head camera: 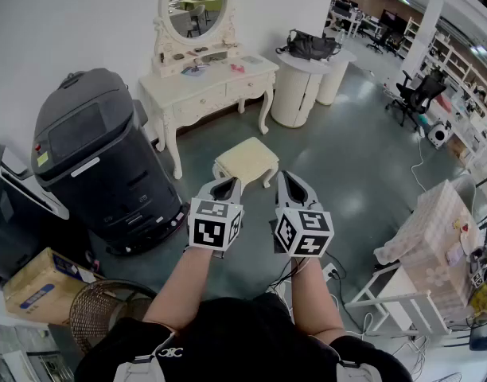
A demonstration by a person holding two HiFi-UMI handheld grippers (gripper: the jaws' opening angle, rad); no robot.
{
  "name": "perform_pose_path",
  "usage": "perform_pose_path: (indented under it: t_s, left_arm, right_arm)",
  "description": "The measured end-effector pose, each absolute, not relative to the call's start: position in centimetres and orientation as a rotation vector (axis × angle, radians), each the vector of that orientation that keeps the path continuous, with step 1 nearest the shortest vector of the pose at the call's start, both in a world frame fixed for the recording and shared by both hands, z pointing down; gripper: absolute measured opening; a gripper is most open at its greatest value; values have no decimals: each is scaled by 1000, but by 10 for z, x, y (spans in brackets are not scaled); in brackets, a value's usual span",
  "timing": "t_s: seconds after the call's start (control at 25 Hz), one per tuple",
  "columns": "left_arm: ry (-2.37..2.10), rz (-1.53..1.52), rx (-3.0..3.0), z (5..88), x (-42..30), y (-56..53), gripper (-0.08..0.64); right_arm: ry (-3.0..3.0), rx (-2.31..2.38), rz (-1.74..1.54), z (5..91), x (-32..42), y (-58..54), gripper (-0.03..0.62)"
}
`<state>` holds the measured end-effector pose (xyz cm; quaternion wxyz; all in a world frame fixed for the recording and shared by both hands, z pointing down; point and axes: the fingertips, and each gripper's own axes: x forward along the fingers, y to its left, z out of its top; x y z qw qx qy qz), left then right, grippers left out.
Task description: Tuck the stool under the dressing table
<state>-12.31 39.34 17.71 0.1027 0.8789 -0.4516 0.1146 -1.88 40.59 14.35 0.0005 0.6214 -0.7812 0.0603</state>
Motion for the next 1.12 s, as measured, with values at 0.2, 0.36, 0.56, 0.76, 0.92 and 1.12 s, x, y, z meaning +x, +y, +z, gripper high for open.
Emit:
perform_pose_path:
  t_s: [0.2,0.36,0.56,0.76,0.92,1.12]
  left_arm:
    - [-1343,335,2599,179,-128,388,-2]
    - [-1353,323,2588,180,-129,386,-2]
    - [-1345,282,2576,181,-128,386,-2]
    - [-1331,291,2566,190,-122,384,-2]
    - [-1320,311,2559,194,-109,377,-2]
    - [-1308,363,2553,201,-84,362,-2]
  right_arm:
    - [-2443,1953,174,147,-26,403,8]
    - [-2434,1949,151,148,-28,402,8]
    - [-2449,1968,171,148,-24,403,8]
    - [-2438,1956,179,158,-20,402,8]
    - [-2431,1934,187,166,-12,395,8]
    - [-2434,1916,224,173,9,378,8]
